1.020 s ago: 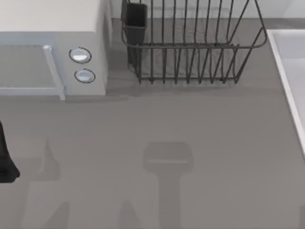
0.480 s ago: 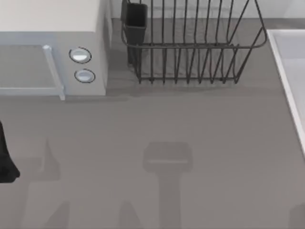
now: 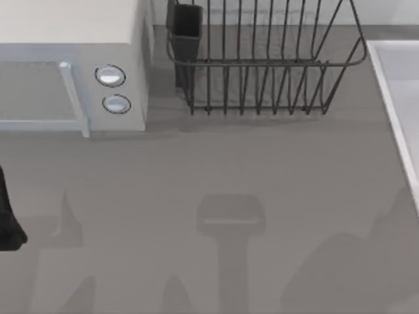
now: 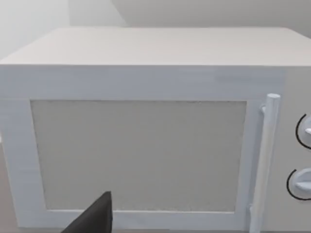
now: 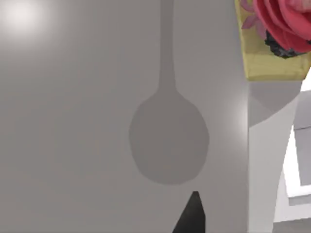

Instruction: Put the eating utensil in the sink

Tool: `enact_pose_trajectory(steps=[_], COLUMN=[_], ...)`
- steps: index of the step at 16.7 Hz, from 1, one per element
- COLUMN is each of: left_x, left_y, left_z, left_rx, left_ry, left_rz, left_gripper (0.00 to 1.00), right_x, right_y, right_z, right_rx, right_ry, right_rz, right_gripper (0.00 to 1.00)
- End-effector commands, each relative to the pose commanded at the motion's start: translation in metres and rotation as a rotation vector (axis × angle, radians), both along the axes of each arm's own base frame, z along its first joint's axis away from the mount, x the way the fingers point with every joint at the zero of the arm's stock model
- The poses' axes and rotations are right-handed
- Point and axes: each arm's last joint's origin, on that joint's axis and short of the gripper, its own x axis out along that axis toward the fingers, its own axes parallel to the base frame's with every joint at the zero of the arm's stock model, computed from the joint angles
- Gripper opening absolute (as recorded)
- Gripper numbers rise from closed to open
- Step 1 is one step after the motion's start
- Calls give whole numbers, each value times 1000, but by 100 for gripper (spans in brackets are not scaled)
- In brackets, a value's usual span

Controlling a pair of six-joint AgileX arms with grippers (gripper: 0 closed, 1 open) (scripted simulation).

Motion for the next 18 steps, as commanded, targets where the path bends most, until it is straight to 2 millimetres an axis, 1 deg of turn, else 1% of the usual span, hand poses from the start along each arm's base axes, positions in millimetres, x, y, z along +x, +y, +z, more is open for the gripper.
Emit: enact_pose_trajectory(steps=[2,4,7,9,11,13,16,18], left_x=[0,0,0,0,0,0,0,0], left_y=[0,0,0,0,0,0,0,0], left_z=[0,0,0,0,0,0,0,0], left_rx=[0,0,0,0,0,0,0,0], left_ry=[0,0,0,0,0,0,0,0], left_rz=[0,0,0,0,0,0,0,0], left_gripper=[100,100,100,100,100,100,100,100], right_x=[42,85,139,167,187,200,210,211], right_y=[-2,2,19,35,54,71,89,92], right_z=[6,10,6,-2,-13,-22,-31,-32], right_rx=[-6,-16,-28,-35,-40,-45,-50,-51], right_ry=[-4,-17,-43,-58,-70,-80,-92,-94], right_rz=[6,8,5,0,-9,-18,-30,-32], right_gripper=[0,0,0,0,0,0,0,0])
